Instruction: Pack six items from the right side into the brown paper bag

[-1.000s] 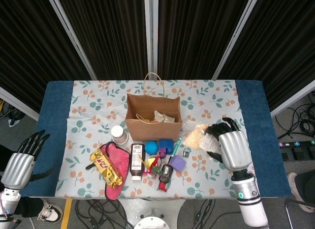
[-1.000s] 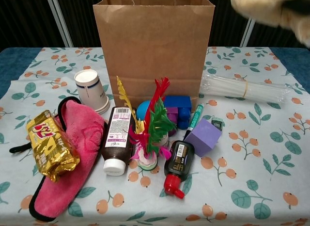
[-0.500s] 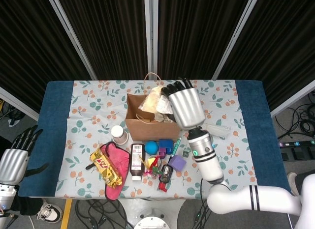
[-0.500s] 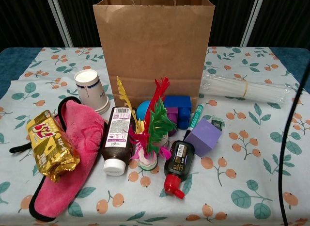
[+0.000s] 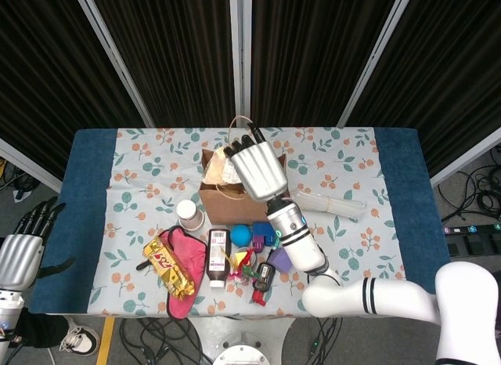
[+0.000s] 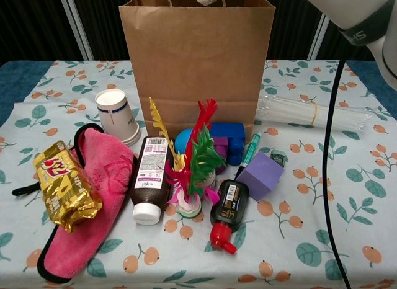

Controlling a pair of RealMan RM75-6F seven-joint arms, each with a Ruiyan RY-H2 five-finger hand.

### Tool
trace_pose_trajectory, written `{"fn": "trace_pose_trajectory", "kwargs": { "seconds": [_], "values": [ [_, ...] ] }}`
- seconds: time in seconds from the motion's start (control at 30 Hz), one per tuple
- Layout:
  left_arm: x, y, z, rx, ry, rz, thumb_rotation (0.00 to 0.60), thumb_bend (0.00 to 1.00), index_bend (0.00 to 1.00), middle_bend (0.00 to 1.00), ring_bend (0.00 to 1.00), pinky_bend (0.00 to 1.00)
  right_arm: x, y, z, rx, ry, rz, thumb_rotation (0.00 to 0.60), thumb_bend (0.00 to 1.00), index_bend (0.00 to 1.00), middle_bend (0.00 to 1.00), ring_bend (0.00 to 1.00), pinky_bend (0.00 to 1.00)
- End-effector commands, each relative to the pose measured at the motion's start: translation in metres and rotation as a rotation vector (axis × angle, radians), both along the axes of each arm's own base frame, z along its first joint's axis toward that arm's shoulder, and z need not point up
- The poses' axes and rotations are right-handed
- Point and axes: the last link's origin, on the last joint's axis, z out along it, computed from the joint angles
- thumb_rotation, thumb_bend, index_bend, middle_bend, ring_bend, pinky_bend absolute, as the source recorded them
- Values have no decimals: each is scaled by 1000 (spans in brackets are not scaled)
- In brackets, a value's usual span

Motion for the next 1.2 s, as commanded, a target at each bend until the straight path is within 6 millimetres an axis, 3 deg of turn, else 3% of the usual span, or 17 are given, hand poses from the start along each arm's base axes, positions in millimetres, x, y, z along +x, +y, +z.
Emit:
{"fn": "trace_pose_trajectory", "kwargs": {
  "seconds": [0.03, 0.23, 0.43, 0.63, 0.73, 0.83, 0.97, 1.1, 1.2],
  "values": [
    [-1, -1, 0, 1, 2, 3, 600, 16, 100, 130, 34, 154, -2, 1, 0, 20, 47, -19, 600, 103, 416, 393, 254, 72],
    [-1, -1, 1, 4, -3, 5, 600, 16, 100, 130, 34, 154, -5, 2, 3, 27, 88, -63, 600, 85, 253, 260, 110, 0],
    [2, -1, 0, 0, -4, -6, 600, 16, 100, 130, 34, 154, -7, 5, 16, -7, 62, -67, 600, 97, 241, 254, 109, 0],
    [8, -1, -1, -4, -6, -22, 600, 16, 100, 130, 34, 154, -15, 13, 50, -60, 0, -69, 600, 121, 240, 256, 111, 0],
    [10, -2, -3, -9, -5, -25, 600, 16, 100, 130, 34, 154, -25, 24, 76, -85, -85, -69, 600, 123, 240, 276, 123, 0],
    [11, -3, -5, -18, -7, -25, 600, 16, 100, 130, 34, 154, -48, 35, 105, -114, -128, -124, 600, 112, 240, 295, 140, 0],
    [14, -4, -10, -34, -13, -33, 600, 16, 100, 130, 34, 154, -104, 50, 126, -62, -114, -332, 600, 45, 241, 277, 130, 2],
    [16, -5, -17, -52, -15, -41, 600, 16, 100, 130, 34, 154, -160, 49, 121, -14, -112, -477, 600, 2, 243, 269, 121, 1],
    [17, -6, -18, -60, -6, -50, 600, 16, 100, 130, 34, 154, -197, 41, 100, 78, -134, -581, 600, 0, 239, 257, 110, 1]
  ]
}}
